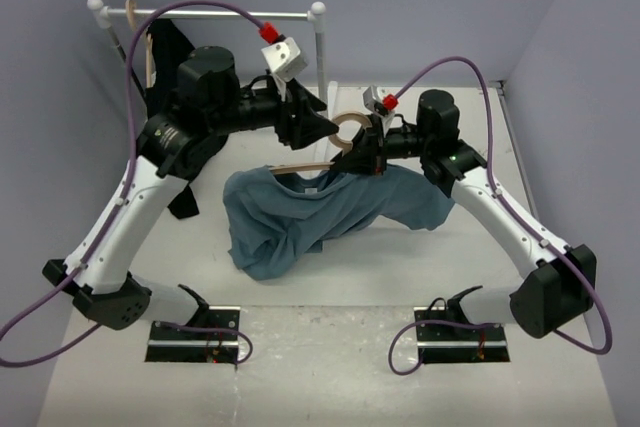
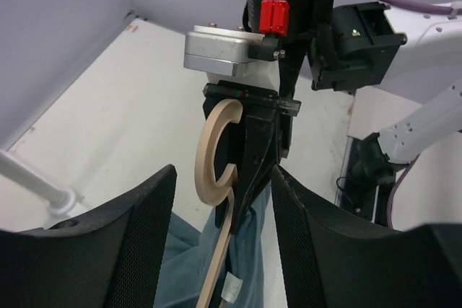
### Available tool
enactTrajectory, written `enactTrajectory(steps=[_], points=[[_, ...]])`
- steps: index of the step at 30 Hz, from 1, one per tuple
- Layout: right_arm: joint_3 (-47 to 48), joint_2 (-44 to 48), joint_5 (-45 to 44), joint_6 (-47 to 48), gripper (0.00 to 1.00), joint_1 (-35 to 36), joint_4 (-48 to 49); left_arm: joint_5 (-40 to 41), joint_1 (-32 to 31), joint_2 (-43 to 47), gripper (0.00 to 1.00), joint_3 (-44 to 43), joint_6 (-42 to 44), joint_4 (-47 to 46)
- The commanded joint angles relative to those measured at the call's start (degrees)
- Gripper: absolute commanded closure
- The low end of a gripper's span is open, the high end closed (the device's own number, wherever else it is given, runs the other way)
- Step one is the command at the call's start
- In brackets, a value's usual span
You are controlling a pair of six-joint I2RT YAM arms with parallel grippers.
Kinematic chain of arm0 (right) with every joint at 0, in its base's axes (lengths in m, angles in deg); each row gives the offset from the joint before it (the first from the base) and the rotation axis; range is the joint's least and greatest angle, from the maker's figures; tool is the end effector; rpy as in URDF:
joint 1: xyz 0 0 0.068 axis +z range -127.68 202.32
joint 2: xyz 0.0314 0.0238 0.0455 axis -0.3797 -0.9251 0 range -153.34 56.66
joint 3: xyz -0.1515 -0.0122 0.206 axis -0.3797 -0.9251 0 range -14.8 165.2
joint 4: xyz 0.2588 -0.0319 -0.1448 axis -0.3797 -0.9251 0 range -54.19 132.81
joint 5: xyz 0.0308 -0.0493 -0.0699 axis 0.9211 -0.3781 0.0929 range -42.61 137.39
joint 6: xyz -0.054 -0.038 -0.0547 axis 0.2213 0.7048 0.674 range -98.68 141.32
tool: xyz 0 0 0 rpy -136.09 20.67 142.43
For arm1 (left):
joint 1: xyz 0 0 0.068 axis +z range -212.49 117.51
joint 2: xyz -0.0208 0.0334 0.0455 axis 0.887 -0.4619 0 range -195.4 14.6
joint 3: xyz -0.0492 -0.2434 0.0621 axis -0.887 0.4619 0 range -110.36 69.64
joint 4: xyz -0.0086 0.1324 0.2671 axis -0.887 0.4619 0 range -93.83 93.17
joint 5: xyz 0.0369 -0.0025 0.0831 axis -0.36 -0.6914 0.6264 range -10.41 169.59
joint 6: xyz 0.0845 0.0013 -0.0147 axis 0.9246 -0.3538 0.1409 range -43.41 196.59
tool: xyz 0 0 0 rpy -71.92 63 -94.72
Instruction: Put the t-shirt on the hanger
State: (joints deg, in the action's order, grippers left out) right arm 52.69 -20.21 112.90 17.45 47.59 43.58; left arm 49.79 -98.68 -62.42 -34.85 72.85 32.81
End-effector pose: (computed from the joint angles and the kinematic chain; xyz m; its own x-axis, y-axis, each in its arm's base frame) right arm 0.2945 0.2151 0.3509 -0.2019 -0.0644 -0.9773 -0.9792 -0.0049 0.2027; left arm 0.2415 -0.2232 0.5157 -0.1876 0.0670 -0.9800 0.8980 0.4160 -0.1434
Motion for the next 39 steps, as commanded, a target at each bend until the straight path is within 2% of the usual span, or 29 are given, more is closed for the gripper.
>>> enactTrajectory(steps=[1, 5, 7, 9, 11, 19, 21, 23, 26, 31, 34, 37, 39], points=[[3.6, 2.4, 4.8, 3.7, 1.0, -0.3, -3.0, -12.5, -0.2, -3.9, 0.43, -2.2, 0.8, -3.4], [4.6, 2.3, 6.5, 6.9, 1.0, -0.4, -5.0, -17.1, -0.1, -4.6, 0.48, 0.2, 0.1, -6.5], [4.8, 2.1, 7.0, 7.1, 1.0, -0.3, -5.4, -17.3, -0.2, -5.1, 0.66, 1.0, -0.4, -6.9], [5.6, 1.6, 8.3, 7.7, 1.0, -0.4, -6.9, -17.6, -0.1, -5.2, 0.79, 1.6, -0.8, -7.9], [6.2, 1.3, 9.0, 8.6, 1.0, -0.3, -8.1, -17.8, -0.1, -5.2, 0.99, 1.8, -0.9, -8.3], [6.6, 1.5, 7.7, 9.1, 0.99, -0.4, -9.2, -12.6, 0.6, -4.3, 1.0, 3.5, -1.5, -8.1], [6.7, 1.3, 5.6, 8.0, 0.8, -0.5, -9.3, -10.4, 0.6, -3.5, 1.0, 4.7, -1.6, -8.1], [6.7, 1.1, 4.8, 6.8, 0.68, -1.0, -9.4, -7.8, 0.7, -2.0, 1.0, 6.1, -1.8, -7.8], [6.9, 0.3, 4.4, 2.7, 0.56, -3.0, -9.3, -5.0, 0.9, 0.3, 1.0, 8.0, -1.6, -7.2], [5.7, 0.8, 1.9, -2.4, 0.47, -6.6, -8.9, -3.8, 1.6, 4.7, 1.0, 13.1, -1.2, -8.4], [3.9, 4.0, -4.1, -3.5, 0.45, -8.9, -9.0, -3.1, 2.4, 5.9, 1.0, 14.1, -1.4, -8.3], [-1.2, 10.8, -12.0, -3.6, 0.37, -11.8, -9.5, -2.0, 3.6, 6.7, 1.0, 14.1, -1.8, -7.9], [-6.4, 16.3, -25.2, -2.9, 0.16, -14.1, -10.0, -1.4, 4.2, 7.5, 1.0, 13.6, -2.2, -7.5]])
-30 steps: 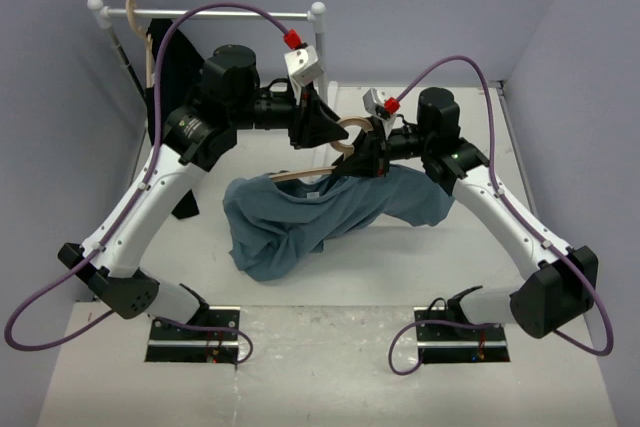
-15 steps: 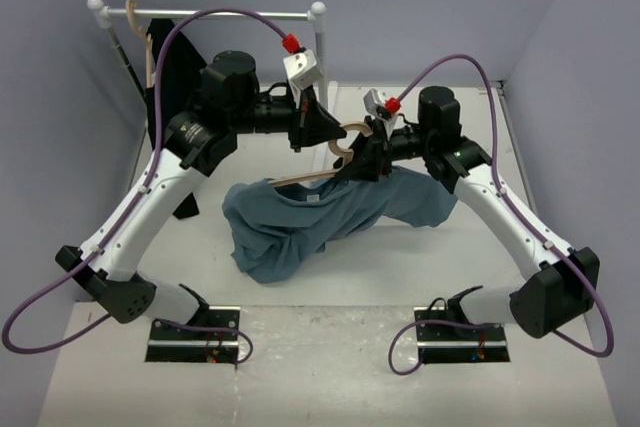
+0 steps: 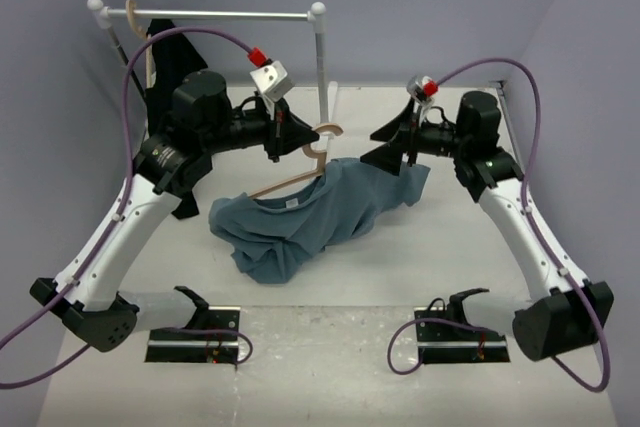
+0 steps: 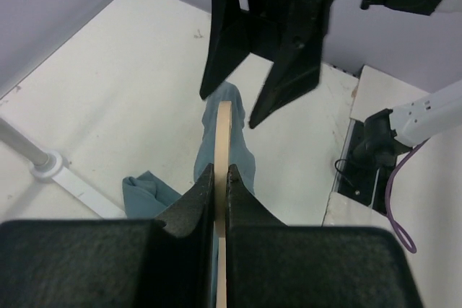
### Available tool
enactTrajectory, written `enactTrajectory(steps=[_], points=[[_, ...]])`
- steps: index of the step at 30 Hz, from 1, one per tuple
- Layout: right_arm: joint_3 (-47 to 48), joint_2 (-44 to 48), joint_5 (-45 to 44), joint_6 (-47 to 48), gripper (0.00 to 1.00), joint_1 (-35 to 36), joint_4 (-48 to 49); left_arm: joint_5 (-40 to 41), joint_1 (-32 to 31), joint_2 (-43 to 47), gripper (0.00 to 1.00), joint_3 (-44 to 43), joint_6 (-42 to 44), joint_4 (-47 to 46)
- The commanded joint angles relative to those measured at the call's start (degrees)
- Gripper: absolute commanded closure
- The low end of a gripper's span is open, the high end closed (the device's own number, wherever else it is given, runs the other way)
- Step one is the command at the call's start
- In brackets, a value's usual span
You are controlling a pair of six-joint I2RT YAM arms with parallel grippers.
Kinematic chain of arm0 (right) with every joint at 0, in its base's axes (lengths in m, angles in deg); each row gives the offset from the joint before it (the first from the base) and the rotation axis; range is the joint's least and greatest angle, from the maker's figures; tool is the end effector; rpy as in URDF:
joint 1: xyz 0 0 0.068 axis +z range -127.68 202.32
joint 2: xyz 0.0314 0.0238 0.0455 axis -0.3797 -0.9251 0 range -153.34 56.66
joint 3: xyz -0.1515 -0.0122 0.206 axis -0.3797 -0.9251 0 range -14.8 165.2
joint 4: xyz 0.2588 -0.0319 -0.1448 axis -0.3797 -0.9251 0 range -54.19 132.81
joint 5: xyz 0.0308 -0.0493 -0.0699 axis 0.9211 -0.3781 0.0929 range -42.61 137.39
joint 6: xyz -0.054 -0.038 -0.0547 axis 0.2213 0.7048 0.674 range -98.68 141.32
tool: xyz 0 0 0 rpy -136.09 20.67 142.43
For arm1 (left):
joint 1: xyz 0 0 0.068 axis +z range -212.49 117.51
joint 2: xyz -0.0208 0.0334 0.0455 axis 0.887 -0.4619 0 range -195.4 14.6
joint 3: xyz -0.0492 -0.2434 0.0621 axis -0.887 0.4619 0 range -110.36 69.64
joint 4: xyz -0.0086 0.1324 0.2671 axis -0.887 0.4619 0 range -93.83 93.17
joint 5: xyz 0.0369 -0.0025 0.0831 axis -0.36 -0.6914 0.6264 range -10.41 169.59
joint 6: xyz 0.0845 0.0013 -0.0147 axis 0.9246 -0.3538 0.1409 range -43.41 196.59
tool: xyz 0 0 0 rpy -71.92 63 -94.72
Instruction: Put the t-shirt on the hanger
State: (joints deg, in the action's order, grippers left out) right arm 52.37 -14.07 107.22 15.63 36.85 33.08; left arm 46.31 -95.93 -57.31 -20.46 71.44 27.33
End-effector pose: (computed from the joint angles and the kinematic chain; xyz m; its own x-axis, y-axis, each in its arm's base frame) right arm 0.3077 0.1473 0.3628 -0.3147 -0.0301 -0.9487 -0.9139 0.2797 0.2943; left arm 0.2510 -0.2154 0.4627 -0.2679 0.0869 -0.9595 0.8864 0.4125 -0.2101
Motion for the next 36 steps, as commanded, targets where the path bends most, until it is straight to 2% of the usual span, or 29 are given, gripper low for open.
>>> enactTrajectory(steps=[1, 2, 5, 8, 13, 18, 21, 23, 25, 31, 36], points=[[-8.8, 12.0, -24.1, -0.7, 0.13, -3.8, 0.6, 2.0, 1.5, 2.7, 1.0, -1.1, -0.8, -1.9], [-11.9, 13.1, -26.6, -0.6, 0.13, -4.2, 0.5, 1.9, 1.5, 2.8, 1.0, -1.5, -1.0, -1.8], [-16.4, 14.1, -26.6, 0.3, 0.13, -4.5, 0.9, 1.9, 1.6, 3.1, 1.0, -2.4, -1.2, -1.1], [-23.2, 16.6, -26.4, -0.6, 0.15, -4.5, 6.0, 2.2, 1.6, 3.4, 1.0, -3.3, -1.2, -0.8], [-24.8, 16.5, -27.8, 0.0, 0.2, -4.5, 7.9, 1.1, 1.6, 3.4, 1.0, -4.3, -1.5, -0.6], [-25.0, 14.4, -30.9, -0.2, 0.47, -4.5, 12.5, -1.2, 1.5, 3.7, 1.0, -4.9, -2.1, -1.2], [-24.8, 12.9, -33.0, 0.0, 0.66, -4.5, 15.2, -2.7, 1.6, 3.9, 1.0, -4.9, -2.5, -1.9], [-24.2, 12.0, -34.1, 0.4, 0.8, -4.5, 15.3, -2.9, 1.6, 3.9, 1.0, -5.0, -2.6, -2.0], [-24.1, 11.8, -37.1, 0.4, 1.0, -4.5, 15.4, -2.9, 1.6, 3.9, 1.0, -5.2, -2.7, -2.1], [-25.3, 14.8, -51.6, -2.0, 1.0, -5.0, 15.0, 0.0, 1.7, 3.9, 1.0, -6.6, -2.1, -0.6], [-24.7, 16.9, -56.4, -4.1, 1.0, -7.9, 12.2, 3.5, 2.2, 4.6, 1.0, -7.1, -1.9, 0.5]])
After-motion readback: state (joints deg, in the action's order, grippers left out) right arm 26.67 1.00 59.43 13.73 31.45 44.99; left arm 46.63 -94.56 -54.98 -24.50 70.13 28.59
